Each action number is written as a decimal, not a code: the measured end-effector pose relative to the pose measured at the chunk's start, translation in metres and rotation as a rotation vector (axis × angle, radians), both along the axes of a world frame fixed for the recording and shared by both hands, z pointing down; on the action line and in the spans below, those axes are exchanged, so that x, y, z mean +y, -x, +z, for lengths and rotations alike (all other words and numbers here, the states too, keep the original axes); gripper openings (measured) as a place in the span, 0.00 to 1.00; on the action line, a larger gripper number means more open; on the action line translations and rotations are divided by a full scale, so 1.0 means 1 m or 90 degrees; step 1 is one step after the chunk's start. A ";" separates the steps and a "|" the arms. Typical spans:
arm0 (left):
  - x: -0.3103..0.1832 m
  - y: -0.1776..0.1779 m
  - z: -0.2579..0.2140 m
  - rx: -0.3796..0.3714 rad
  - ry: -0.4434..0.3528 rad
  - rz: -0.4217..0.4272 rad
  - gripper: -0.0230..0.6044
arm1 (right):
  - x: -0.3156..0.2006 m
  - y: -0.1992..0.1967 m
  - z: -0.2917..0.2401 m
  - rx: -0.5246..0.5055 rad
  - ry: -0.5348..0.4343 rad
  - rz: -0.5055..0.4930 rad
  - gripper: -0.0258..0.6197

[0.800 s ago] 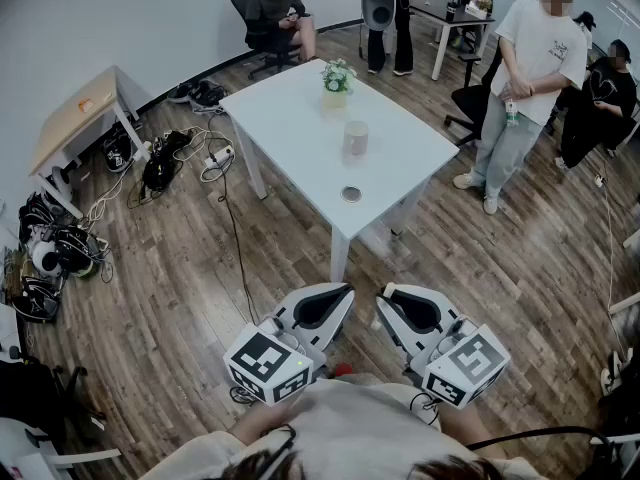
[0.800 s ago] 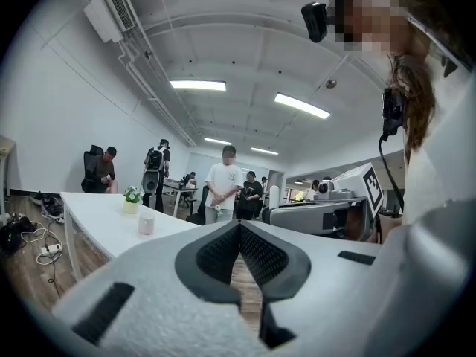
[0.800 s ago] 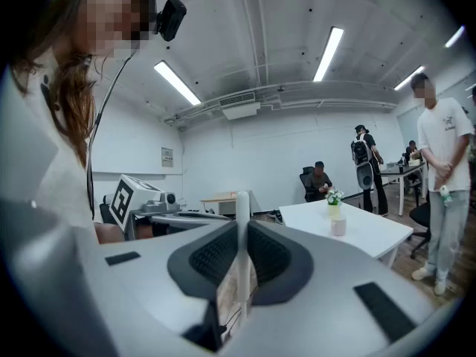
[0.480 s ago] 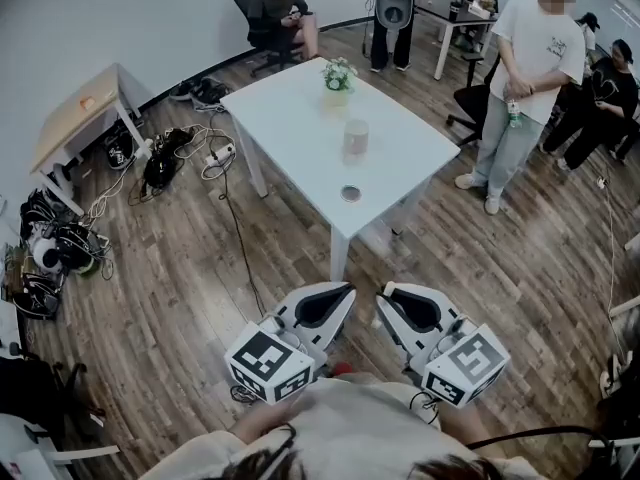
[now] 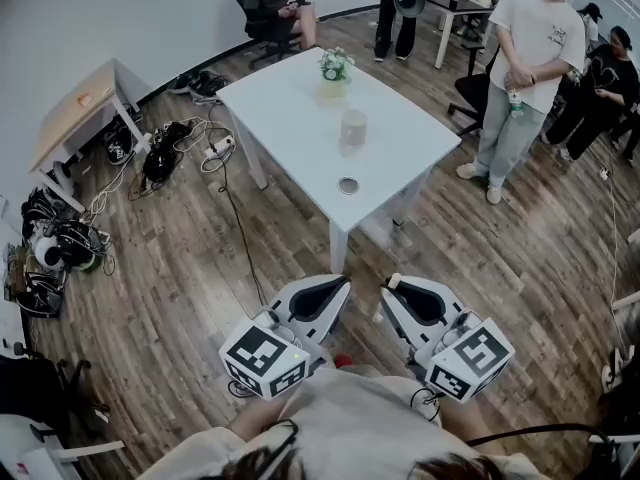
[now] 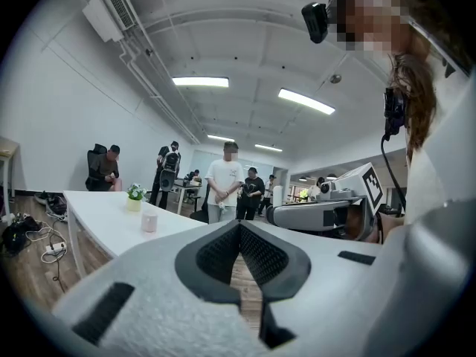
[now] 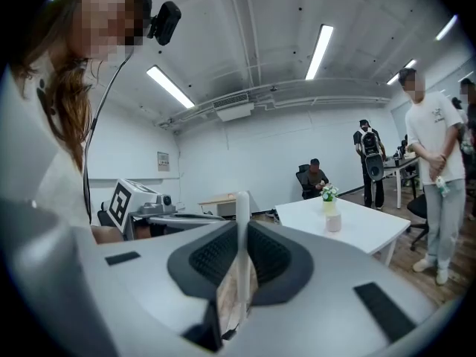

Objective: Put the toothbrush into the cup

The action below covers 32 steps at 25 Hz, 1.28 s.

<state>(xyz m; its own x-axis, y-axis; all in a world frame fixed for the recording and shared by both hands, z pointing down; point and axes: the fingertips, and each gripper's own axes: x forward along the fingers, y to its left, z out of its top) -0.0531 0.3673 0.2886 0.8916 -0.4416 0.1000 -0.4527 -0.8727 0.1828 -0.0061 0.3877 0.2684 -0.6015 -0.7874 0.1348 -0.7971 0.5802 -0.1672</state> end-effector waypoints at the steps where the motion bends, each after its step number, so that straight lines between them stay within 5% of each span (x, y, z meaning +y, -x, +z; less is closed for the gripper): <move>1: -0.003 0.002 0.003 -0.003 0.003 -0.005 0.05 | -0.001 -0.002 0.003 0.000 0.003 0.003 0.12; 10: -0.051 0.029 0.011 -0.016 0.015 -0.053 0.05 | -0.033 -0.014 0.012 -0.012 0.022 0.029 0.12; 32: -0.252 -0.032 0.044 -0.001 0.067 0.045 0.05 | -0.232 -0.029 0.027 0.018 0.051 0.058 0.12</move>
<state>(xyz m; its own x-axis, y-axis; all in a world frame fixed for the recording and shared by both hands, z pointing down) -0.0214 0.1157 0.3325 0.9201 -0.3641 0.1445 -0.3908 -0.8785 0.2749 0.0228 0.1554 0.2953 -0.5226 -0.8249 0.2154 -0.8512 0.4901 -0.1878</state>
